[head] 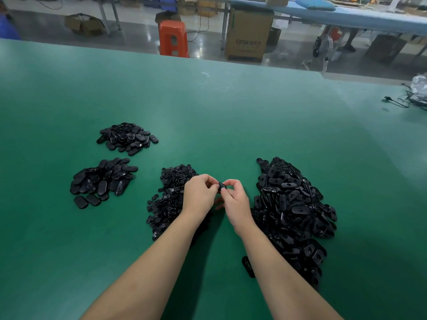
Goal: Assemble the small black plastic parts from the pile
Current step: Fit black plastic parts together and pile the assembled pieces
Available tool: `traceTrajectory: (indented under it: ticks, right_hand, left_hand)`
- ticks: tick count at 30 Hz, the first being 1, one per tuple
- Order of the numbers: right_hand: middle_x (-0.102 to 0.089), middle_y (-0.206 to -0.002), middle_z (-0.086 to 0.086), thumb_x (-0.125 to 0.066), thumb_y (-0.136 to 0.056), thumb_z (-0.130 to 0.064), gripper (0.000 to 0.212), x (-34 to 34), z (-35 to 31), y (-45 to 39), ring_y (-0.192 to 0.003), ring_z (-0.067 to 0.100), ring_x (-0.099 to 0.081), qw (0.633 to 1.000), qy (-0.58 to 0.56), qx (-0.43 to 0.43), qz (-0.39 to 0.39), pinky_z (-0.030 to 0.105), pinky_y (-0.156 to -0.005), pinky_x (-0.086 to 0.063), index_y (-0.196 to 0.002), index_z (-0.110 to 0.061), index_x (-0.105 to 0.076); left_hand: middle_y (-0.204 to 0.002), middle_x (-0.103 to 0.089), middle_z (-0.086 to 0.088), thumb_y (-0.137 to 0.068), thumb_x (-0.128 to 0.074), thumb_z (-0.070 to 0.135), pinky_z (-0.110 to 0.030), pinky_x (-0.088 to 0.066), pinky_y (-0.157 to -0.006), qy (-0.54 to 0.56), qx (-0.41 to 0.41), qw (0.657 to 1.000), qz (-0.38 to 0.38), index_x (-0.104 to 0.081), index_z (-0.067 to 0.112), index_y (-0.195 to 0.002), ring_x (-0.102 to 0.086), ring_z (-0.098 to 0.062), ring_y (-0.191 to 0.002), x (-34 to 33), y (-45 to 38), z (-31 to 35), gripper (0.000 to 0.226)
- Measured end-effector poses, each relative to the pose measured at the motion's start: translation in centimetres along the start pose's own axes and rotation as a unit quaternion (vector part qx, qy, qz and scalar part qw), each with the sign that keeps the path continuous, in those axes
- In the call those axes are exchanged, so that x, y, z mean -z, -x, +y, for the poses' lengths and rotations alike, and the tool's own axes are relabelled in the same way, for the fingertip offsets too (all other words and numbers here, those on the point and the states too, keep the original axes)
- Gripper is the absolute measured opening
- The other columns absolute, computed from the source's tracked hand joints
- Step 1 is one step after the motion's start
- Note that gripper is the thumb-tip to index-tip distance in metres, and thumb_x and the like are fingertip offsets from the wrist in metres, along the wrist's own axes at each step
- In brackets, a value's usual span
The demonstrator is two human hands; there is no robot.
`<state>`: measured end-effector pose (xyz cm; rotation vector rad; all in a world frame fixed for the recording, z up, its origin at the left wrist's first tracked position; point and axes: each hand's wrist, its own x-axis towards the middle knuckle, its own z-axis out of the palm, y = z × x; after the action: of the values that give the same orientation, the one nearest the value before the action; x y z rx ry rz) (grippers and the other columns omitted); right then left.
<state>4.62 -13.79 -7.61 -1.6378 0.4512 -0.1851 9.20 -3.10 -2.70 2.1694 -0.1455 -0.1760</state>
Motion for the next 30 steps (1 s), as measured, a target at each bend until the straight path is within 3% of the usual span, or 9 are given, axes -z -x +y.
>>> traceTrajectory:
  ticks: [7,9,12,16,20,24,30]
  right_hand:
    - [-0.073,-0.076,0.004,-0.050,-0.102,-0.013,0.008,0.2,-0.2,0.0,-0.067,0.020,-0.067,1.000,-0.020,-0.008,-0.005,0.050,-0.074,-0.056,-0.103,-0.021,-0.051]
    - [-0.070,-0.075,0.006,-0.048,-0.102,-0.010,0.010,0.2,-0.2,0.0,-0.067,0.021,-0.065,1.000,-0.023,-0.010,-0.005,0.050,-0.072,-0.054,-0.103,-0.020,-0.051]
    - [-0.066,-0.077,0.007,-0.045,-0.102,-0.005,0.014,0.2,-0.3,0.1,-0.063,0.020,-0.062,0.999,-0.044,-0.015,-0.005,0.040,-0.064,-0.052,-0.102,-0.019,-0.050]
    - [-0.064,-0.084,0.007,-0.044,-0.102,-0.004,0.016,0.3,-0.2,0.0,-0.067,0.020,-0.061,0.997,-0.073,-0.026,-0.008,0.038,-0.065,-0.051,-0.104,-0.018,-0.050]
    - [-0.067,-0.083,0.004,-0.046,-0.102,-0.008,0.015,0.1,0.0,-0.1,-0.064,0.017,-0.061,0.998,-0.054,-0.010,-0.005,0.037,-0.064,-0.053,-0.101,-0.022,-0.051]
    - [-0.068,-0.081,0.001,-0.051,-0.102,-0.013,0.013,0.1,0.2,-0.1,-0.063,0.015,-0.061,0.999,-0.033,0.009,0.004,0.040,-0.067,-0.053,-0.101,-0.025,-0.053]
    - [-0.067,-0.085,0.002,-0.050,-0.103,-0.012,0.016,0.1,0.1,0.0,-0.068,0.012,-0.059,1.000,-0.026,0.012,0.003,0.026,-0.061,-0.049,-0.098,-0.026,-0.056]
  left_hand:
    - [-0.102,-0.061,0.000,-0.087,-0.072,0.019,-0.037,-0.050,-0.086,-0.044,-0.012,0.999,0.016,-0.073,0.024,-0.081,-0.057,-0.019,-0.099,-0.2,-0.2,0.2,0.008]
    - [-0.092,-0.067,0.001,-0.086,-0.072,0.018,-0.040,-0.053,-0.082,-0.038,-0.010,0.999,0.012,-0.072,0.023,-0.079,-0.062,-0.021,-0.093,-0.3,-0.1,0.2,0.009]
    - [-0.076,-0.069,0.008,-0.083,-0.074,0.013,-0.032,-0.054,-0.075,-0.001,-0.001,1.000,0.000,-0.071,0.021,-0.076,-0.064,-0.013,-0.077,-0.2,-0.2,0.3,0.011]
    - [-0.075,-0.065,0.008,-0.076,-0.083,0.015,-0.022,-0.043,-0.066,0.033,0.006,0.999,-0.006,-0.066,0.021,-0.083,-0.059,-0.009,-0.071,0.0,-0.2,0.3,0.019]
    - [-0.067,-0.067,0.009,-0.076,-0.084,0.014,-0.023,-0.046,-0.065,0.060,0.008,0.998,-0.024,-0.070,0.026,-0.075,-0.059,-0.005,-0.061,0.1,-0.4,-0.4,0.019]
    - [-0.065,-0.070,0.008,-0.075,-0.086,0.014,-0.029,-0.055,-0.069,0.109,0.032,0.993,-0.032,-0.072,0.028,-0.071,-0.064,-0.011,-0.063,0.3,-0.5,-0.9,0.020]
    - [-0.070,-0.074,0.007,-0.080,-0.077,0.015,-0.033,-0.060,-0.074,0.116,0.052,0.991,-0.029,-0.074,0.026,-0.075,-0.072,-0.013,-0.072,-0.1,0.0,-1.1,0.013]
